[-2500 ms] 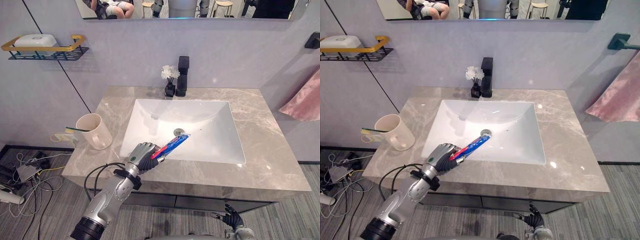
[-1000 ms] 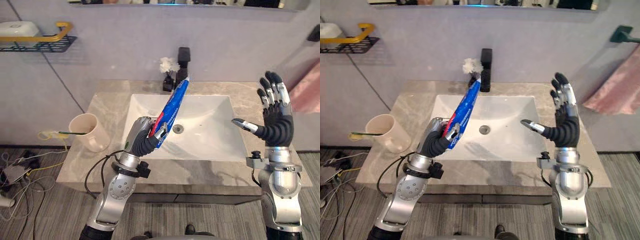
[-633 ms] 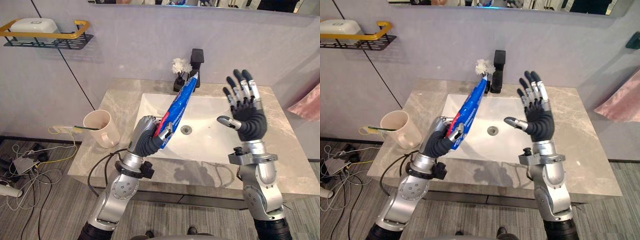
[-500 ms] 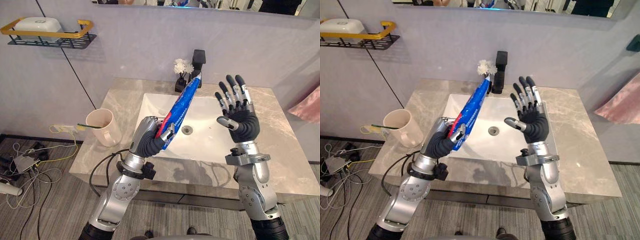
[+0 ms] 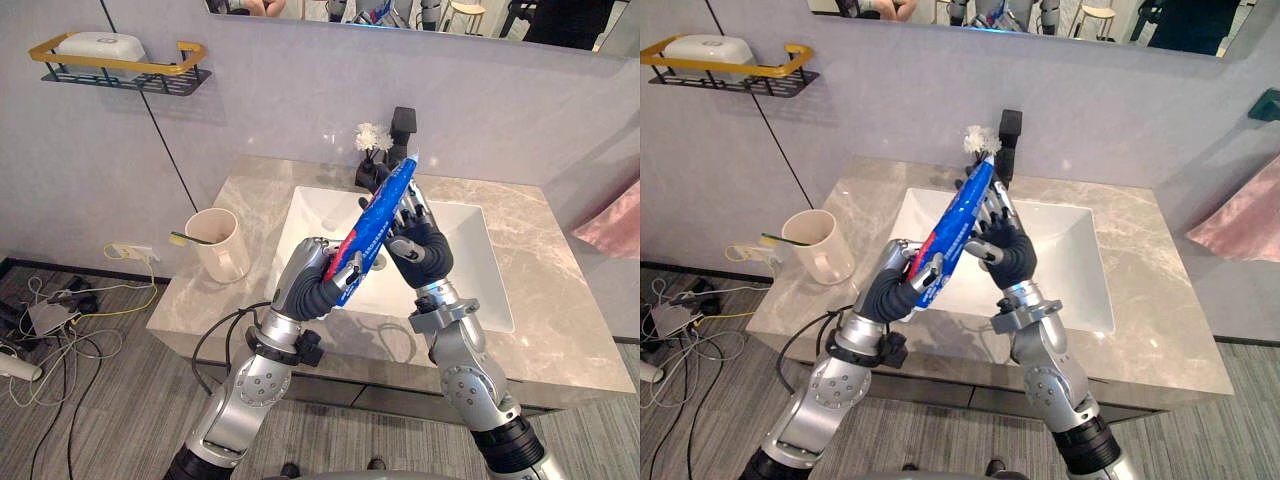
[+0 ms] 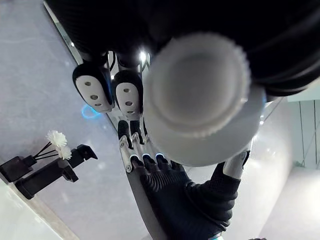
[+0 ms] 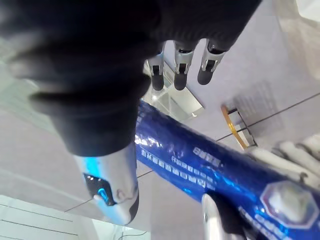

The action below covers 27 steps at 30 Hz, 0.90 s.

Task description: Organize washtable

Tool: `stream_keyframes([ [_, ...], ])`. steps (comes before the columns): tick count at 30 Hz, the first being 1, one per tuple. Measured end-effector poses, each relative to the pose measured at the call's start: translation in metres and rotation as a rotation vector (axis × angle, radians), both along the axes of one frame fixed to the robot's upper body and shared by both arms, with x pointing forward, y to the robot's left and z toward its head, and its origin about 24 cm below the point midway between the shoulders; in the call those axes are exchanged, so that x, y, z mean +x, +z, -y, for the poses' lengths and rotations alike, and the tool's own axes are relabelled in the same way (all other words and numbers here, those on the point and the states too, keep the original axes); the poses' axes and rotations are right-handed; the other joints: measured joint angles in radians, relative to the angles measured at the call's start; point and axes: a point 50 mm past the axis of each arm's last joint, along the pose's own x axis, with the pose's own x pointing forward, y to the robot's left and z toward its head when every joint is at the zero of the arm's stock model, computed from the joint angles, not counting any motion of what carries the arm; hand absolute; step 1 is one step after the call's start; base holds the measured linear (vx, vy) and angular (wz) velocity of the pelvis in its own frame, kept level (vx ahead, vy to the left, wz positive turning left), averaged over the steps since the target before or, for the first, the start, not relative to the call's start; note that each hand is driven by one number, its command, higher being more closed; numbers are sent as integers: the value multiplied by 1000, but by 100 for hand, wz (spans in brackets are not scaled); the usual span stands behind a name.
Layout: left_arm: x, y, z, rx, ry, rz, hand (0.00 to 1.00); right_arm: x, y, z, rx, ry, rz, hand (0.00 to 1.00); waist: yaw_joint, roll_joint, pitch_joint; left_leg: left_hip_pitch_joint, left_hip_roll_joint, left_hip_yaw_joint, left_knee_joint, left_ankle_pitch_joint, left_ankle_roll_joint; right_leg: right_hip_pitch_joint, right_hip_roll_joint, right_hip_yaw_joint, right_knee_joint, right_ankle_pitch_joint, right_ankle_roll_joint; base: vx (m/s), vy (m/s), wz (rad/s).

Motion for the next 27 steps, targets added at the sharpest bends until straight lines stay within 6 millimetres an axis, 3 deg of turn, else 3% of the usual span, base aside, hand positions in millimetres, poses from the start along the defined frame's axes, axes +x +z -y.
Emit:
stream_keyframes([
  [3,0,-2,1,3,-5,-7,100,1,-2,-3,9,20,-21,0,1,1,-11,0,0,0,-3,0,0,0,0,-1,-4,0,0,0,0,0],
  [4,0,-3,1,5,-5,-12,100,1,-3,-5,12,28,-25,100,1,1,-11,0,0,-1,-3,0,0,0,0,-1,-4,0,0,0,0,0],
  [23,4,-21,0,7,0,-118,100,4,-7,-9,-8,67,-46,100,-1,2,-11,5,0,1,-17,9,1,0,0,0,-6,2,2,-5,-1,0],
  [24,4,-21,0,8,1,-121,0,4,-7,-10,-9,68,-47,100,-1,2,-11,5,0,1,-17,9,1,0,0,0,-6,2,2,0,0,0],
  [27,3,-24,-2,1,12,-139,0,4,-7,-10,-22,63,-40,100,-2,2,-11,6,0,2,-17,9,1,0,0,0,-7,2,2,0,0,0],
])
